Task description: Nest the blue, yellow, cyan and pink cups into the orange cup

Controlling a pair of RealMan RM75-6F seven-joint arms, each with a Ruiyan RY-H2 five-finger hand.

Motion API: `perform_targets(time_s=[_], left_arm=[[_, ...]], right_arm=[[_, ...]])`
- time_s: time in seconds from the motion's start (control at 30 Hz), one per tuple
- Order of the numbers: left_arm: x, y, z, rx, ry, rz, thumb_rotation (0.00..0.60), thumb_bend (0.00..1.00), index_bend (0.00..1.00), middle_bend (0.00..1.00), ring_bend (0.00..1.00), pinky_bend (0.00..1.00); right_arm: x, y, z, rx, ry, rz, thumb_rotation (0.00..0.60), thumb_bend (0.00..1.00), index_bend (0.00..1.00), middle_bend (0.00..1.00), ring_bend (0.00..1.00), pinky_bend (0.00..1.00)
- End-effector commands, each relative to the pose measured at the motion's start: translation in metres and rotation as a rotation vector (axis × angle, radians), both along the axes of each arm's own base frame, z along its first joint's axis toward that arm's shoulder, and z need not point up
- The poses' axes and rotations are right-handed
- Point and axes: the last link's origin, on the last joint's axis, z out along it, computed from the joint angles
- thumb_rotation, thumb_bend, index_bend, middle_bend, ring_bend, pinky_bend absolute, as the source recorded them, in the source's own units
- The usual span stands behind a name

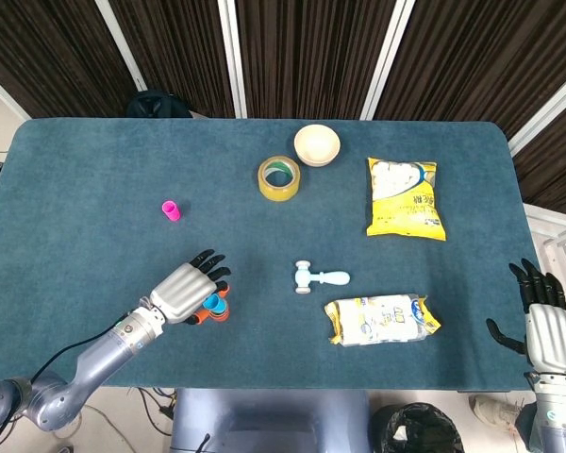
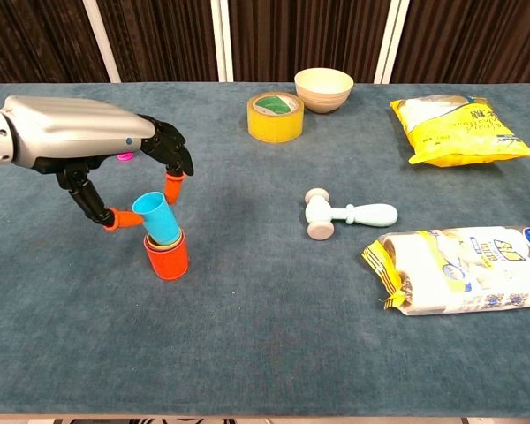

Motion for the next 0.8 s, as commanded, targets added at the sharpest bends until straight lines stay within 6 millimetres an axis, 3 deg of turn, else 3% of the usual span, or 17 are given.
perform_targets(time_s=[0.03,0.13,0.4,0.53,0.7,0.8], left_arm=[[-0.001,-0.001,0.000,-0.002,0.002,0.004,0.600,0.33,0.43,0.19,0.00,0.01],[-0.004,-0.002,0.000,-0.007,0.007,0.006,0.600,0.33,0.43,0.18,0.00,0.01],[-0.010,-0.001,0.000,-0.007,0.038,0.008,0.600,0.30,0.21,0.17,0.00,0.00],[-0.011,0.002,0.003,0.020,0.046,-0.007,0.600,0.28,0.16,0.17,0.00,0.00],[-0.011,0.018,0.017,0.128,0.034,-0.032,0.600,0.28,0.15,0.17,0.00,0.00],[-0.019,0.037,0.031,0.231,0.031,-0.027,0.600,0.28,0.15,0.17,0.00,0.00]], right_arm=[[0.000,0.000,0.000,0.002,0.000,0.000,0.600,0.32,0.11,0.04,0.10,0.00],[0.000,0.000,0.000,0.001,0.002,-0.001,0.600,0.32,0.11,0.04,0.10,0.00],[-0.001,0.000,-0.001,0.002,0.004,-0.007,0.600,0.32,0.11,0.04,0.10,0.00],[-0.001,0.000,-0.001,0.002,0.004,-0.009,0.600,0.32,0.11,0.04,0.10,0.00],[0.000,0.000,-0.001,0.003,0.004,-0.008,0.600,0.32,0.11,0.04,0.10,0.00],[0.000,0.000,-0.002,0.004,0.004,-0.009,0.600,0.32,0.11,0.04,0.10,0.00]])
